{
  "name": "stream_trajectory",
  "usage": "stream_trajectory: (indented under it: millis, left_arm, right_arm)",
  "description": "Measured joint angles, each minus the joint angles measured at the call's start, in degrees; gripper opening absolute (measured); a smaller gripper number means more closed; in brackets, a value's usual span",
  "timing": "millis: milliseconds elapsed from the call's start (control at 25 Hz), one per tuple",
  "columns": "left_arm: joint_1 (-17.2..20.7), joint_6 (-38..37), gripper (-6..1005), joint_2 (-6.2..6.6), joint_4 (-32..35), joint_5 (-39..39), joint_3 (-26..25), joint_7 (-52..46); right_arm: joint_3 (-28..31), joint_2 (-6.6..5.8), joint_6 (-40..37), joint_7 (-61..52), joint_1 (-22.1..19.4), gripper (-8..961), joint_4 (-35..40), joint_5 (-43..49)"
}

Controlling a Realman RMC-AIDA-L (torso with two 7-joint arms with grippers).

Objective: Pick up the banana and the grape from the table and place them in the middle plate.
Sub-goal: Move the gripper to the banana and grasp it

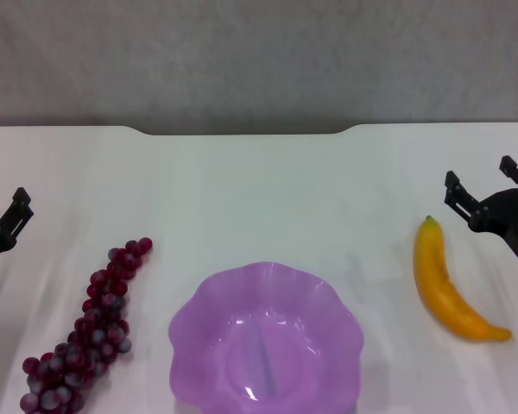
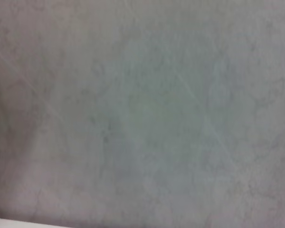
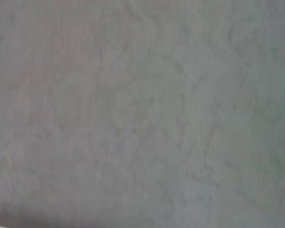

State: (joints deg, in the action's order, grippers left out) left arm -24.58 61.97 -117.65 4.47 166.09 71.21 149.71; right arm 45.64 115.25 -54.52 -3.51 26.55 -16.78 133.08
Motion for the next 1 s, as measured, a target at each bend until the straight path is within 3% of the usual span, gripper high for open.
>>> stream_trajectory:
  millis: [1000]
  left_arm:
    - [-0.3, -2.7, 831, 0.34, -0.1, -0.3, 0.3, -0.3]
  right_arm:
    - [1.0, -0.45, 10.8, 1.0, 1.5, 877, -3.1, 0.3]
